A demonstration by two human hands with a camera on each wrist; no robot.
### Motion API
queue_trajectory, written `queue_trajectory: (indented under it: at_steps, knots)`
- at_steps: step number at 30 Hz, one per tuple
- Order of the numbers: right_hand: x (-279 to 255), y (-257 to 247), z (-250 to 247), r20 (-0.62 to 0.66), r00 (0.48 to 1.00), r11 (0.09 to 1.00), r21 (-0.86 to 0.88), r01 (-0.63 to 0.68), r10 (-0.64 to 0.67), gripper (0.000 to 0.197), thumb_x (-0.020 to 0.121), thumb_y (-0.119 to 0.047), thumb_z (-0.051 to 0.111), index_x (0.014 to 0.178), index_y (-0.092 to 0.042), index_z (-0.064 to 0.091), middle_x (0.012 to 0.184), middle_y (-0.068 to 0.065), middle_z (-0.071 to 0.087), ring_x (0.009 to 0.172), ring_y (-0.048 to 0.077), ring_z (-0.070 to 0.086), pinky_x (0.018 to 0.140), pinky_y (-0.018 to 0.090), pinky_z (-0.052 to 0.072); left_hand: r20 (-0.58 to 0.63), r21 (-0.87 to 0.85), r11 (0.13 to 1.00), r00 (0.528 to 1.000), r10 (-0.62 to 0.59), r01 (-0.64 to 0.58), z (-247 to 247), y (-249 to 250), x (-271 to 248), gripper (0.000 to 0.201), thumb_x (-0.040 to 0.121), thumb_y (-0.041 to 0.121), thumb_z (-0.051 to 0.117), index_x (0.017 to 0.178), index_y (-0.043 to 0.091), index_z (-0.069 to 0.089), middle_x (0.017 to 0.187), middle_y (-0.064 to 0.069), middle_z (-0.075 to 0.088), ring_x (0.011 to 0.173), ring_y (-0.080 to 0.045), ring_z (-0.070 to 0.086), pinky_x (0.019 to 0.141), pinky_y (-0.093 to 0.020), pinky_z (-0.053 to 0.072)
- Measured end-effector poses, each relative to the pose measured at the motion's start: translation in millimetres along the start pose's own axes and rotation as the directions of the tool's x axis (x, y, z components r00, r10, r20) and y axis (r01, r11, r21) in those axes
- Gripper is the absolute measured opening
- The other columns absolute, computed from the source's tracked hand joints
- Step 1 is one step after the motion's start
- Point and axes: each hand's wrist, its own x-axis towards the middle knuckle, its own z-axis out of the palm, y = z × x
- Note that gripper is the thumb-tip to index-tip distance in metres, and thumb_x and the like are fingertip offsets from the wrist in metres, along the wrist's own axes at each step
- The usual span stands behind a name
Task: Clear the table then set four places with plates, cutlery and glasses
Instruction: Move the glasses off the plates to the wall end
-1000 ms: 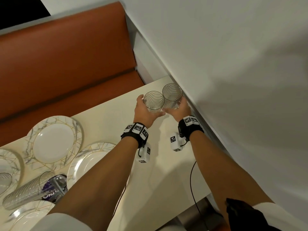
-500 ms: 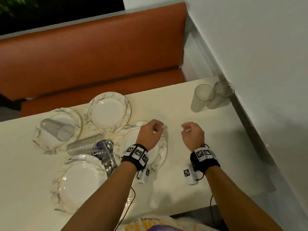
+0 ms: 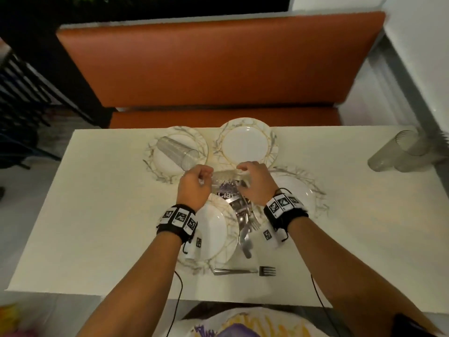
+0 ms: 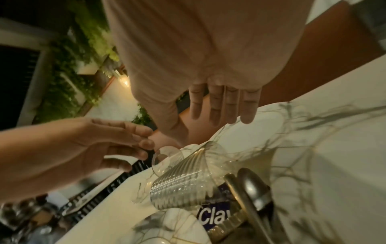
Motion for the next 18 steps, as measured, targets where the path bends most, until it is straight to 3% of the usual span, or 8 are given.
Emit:
queue_trajectory:
  at_steps: [3,5,9,14,18]
  knots:
    - [26,-32,24,0.113,0.994,0.974,-0.225,0.034,-0.009,0.080,0.074,-0.037,0.079,0.143,-0.028,0.041,0.146,0.002,0.046,0.134,0.028,0.038,0.106,0.050,0.039,0.008,0.074,0.997,1.000,0.021,-0.022,-46,-27,18,0.028,0.092,-0.001,0.060,0.111,0.014,0.073,0.102,0.002,0.074,0.095,-0.013,0.066,0.088,-0.027,0.054]
    - [34,-29,25,0.179,0.983,0.925,-0.380,0.026,0.046,0.091,0.072,-0.042,0.080,0.148,-0.028,0.034,0.150,0.003,0.042,0.138,0.029,0.035,0.109,0.053,0.035,0.019,0.144,0.989,0.999,0.034,-0.037,-52,-34,30,0.033,0.090,-0.004,0.056,0.112,0.015,0.072,0.106,0.001,0.073,0.100,-0.015,0.064,0.091,-0.026,0.051]
    - [51,-35,45,0.246,0.957,0.819,-0.574,0.013,0.157,0.087,0.075,-0.036,0.080,0.148,-0.025,0.034,0.149,0.001,0.044,0.135,0.027,0.040,0.109,0.052,0.032,0.072,0.257,0.966,0.997,0.014,-0.032,-80,-56,55,0.043,0.087,-0.005,0.055,0.124,0.016,0.065,0.122,-0.003,0.066,0.117,-0.023,0.056,0.101,-0.036,0.048]
    - [51,-37,51,0.216,0.972,0.906,-0.423,0.012,0.088,0.069,0.078,-0.013,0.074,0.141,-0.023,0.046,0.142,0.000,0.052,0.131,0.025,0.045,0.108,0.043,0.036,0.188,0.410,0.904,0.981,0.049,-0.124,-93,-66,89,0.078,0.076,-0.013,0.060,0.149,0.011,0.049,0.151,-0.014,0.049,0.140,-0.034,0.041,0.115,-0.048,0.040]
    - [45,-29,53,0.165,0.986,0.977,-0.212,0.034,0.001,0.071,0.077,-0.001,0.072,0.141,-0.020,0.047,0.140,0.003,0.052,0.130,0.023,0.045,0.112,0.037,0.039,0.374,0.603,0.757,0.927,0.013,-0.254,-93,-69,116,0.101,0.075,-0.008,0.068,0.162,0.021,0.025,0.168,-0.009,0.027,0.154,-0.032,0.023,0.118,-0.059,0.034]
